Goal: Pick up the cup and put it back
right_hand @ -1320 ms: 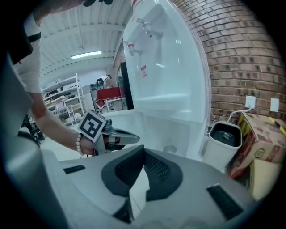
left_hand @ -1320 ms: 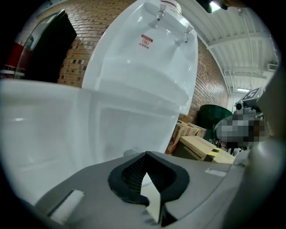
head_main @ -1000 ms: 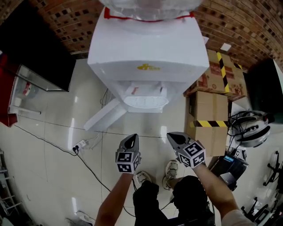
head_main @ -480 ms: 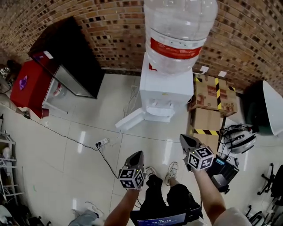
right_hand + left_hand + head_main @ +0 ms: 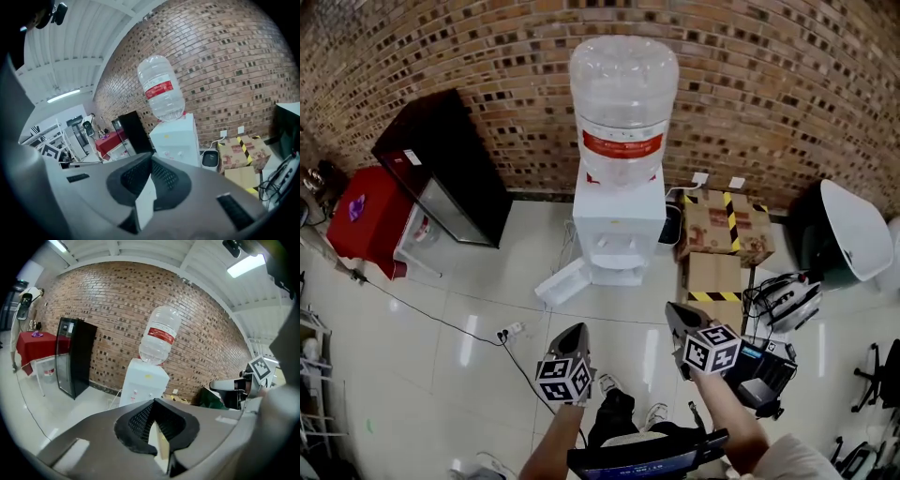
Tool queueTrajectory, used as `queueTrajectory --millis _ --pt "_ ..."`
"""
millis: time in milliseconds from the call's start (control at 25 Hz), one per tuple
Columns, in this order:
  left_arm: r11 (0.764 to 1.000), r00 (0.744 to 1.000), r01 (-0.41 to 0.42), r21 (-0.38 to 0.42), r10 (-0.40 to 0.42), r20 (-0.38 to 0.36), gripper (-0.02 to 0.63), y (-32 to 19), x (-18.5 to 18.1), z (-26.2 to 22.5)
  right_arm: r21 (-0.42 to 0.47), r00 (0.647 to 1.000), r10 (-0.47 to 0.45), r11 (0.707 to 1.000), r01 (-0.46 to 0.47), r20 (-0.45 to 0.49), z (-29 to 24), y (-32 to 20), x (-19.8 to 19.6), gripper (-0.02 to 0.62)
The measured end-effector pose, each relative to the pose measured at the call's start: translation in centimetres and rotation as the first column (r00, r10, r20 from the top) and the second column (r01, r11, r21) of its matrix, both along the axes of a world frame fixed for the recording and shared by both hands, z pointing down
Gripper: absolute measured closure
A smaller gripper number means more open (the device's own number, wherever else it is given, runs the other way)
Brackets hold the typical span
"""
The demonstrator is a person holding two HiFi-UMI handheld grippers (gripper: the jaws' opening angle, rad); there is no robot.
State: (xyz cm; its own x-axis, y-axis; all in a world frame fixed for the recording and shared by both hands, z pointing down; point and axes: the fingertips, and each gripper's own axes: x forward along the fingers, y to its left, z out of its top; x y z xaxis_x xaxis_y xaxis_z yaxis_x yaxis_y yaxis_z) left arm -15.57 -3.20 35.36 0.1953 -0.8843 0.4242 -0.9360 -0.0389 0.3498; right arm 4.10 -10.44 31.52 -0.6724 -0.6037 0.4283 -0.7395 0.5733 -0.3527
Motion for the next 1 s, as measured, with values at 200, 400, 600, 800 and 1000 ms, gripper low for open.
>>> queueTrajectory --millis 200,400,600,800,1000 --pt "0.999 0.998 -0.034 0.006 0.034 0.055 0.606 2.7 5.6 -2.6 0.087 1.000 -0.013 0.996 0.013 0.002 -2.9 3.4 3.2 0.581" --pt "1.000 0.998 -0.026 0.009 0.026 0.060 0.606 5.5 10.4 -4.1 0.120 0.999 -0.051 0.991 0.050 0.005 -4.2 7.1 5.5 0.582" --pt "1.000 0.998 -0.011 0.023 0.010 0.069 0.606 7.7 12.4 -5.0 0.108 0.996 -0.085 0.991 0.083 0.013 -4.0 9.8 6.6 0.583" --pt "1.000 0.997 -0.009 0.025 0.007 0.074 0.606 8.4 13.2 -5.4 0.126 0.993 -0.115 0.985 0.116 -0.021 -4.7 10.6 6.8 0.583" --pt "0.999 0.998 -0.010 0.032 0.008 0.064 0.606 8.8 13.3 -5.3 0.156 0.989 -0.138 0.977 0.144 -0.046 -5.6 11.1 6.2 0.583"
